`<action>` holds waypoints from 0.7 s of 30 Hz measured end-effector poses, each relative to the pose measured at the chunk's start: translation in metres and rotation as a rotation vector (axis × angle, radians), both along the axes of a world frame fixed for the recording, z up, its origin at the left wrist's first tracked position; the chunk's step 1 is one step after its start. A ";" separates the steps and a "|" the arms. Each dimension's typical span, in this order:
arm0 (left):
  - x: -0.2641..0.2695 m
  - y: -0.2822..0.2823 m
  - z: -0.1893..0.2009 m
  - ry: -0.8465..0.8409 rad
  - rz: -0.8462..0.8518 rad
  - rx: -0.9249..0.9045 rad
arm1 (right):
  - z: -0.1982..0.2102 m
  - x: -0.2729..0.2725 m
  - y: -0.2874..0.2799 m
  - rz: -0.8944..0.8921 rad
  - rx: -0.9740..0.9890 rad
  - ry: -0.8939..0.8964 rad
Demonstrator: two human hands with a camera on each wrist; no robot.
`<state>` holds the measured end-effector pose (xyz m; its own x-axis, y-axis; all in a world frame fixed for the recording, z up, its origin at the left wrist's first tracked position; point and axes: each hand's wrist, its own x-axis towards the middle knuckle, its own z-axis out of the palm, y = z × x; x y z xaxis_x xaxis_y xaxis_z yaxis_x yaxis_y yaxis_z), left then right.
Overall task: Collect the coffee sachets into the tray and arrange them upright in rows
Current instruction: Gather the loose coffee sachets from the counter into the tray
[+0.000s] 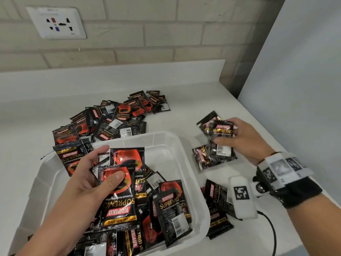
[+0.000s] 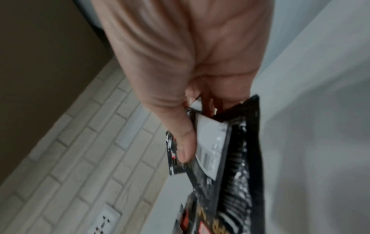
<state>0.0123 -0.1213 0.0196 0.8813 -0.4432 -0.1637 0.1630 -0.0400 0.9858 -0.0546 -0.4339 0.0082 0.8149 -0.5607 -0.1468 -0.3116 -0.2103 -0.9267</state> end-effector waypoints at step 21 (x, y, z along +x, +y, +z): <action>-0.013 -0.025 0.008 -0.059 -0.108 0.023 | 0.040 0.002 0.113 0.136 0.229 -0.392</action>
